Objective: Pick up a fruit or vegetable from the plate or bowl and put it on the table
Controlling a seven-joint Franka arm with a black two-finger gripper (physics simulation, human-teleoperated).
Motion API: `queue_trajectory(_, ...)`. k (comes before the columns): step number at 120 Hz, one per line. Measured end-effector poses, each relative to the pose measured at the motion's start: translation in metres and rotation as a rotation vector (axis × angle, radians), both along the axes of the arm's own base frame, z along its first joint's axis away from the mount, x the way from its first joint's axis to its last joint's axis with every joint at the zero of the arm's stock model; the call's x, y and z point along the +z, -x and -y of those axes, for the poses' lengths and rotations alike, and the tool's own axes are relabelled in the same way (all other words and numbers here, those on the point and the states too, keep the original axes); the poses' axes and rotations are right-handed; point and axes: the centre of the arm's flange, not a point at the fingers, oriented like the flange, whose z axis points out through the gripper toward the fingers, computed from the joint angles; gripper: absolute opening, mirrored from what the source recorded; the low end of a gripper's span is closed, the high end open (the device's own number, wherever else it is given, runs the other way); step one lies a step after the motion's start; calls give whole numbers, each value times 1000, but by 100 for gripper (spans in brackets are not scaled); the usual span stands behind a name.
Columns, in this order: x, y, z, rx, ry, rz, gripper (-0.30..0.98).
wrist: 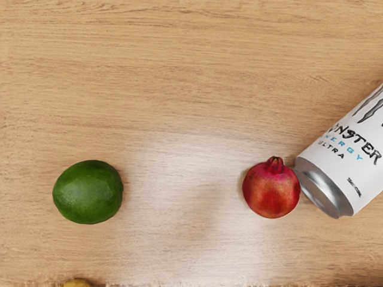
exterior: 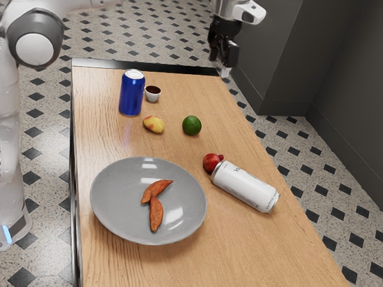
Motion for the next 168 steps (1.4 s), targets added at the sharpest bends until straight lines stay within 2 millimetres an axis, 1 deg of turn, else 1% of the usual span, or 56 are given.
queue_trajectory(6,-1,2,-13,20,0,-10,69)
queue_trajectory(11,-1,4,-20,30,0,-16,69)
queue_trajectory(17,-1,5,-23,32,1,-22,69)
queue_trajectory(23,0,6,-20,26,5,-22,69)
queue_trajectory(26,12,10,-18,20,10,-2,69)
queue_trajectory(31,53,22,-13,10,10,74,69)
queue_trajectory(40,103,46,-1,-11,13,167,69)
queue_trajectory(45,119,59,7,-16,16,190,69)
queue_trajectory(50,122,63,14,-10,24,183,69)
queue_trajectory(55,107,51,22,13,40,142,69)
queue_trajectory(61,81,27,35,48,62,86,69)
queue_trajectory(65,65,13,52,71,69,58,69)
queue_trajectory(72,34,-11,91,123,70,7,69)
queue_trajectory(77,13,-28,106,184,71,-15,69)
queue_trajectory(83,-7,-44,108,275,72,-29,69)
queue_trajectory(94,-31,-64,101,443,75,-39,69)
queue_trajectory(103,-59,-85,96,562,71,-50,69)
queue_trajectory(109,-67,-92,97,625,72,-42,69)
queue_trajectory(119,-69,-95,114,695,78,-23,69)
queue_trajectory(124,-70,-96,123,724,82,-17,69)
queue_trajectory(130,-79,-96,136,755,80,-28,69)
queue_trajectory(138,-101,-94,143,804,68,-65,69)
queue_trajectory(142,-109,-80,146,827,55,-83,69)
queue_trajectory(146,-114,-62,148,850,46,-92,69)
queue_trajectory(157,-121,7,147,914,36,-91,69)
queue_trajectory(163,-130,31,148,941,39,-85,69)
queue_trajectory(168,-136,45,147,968,44,-77,69)
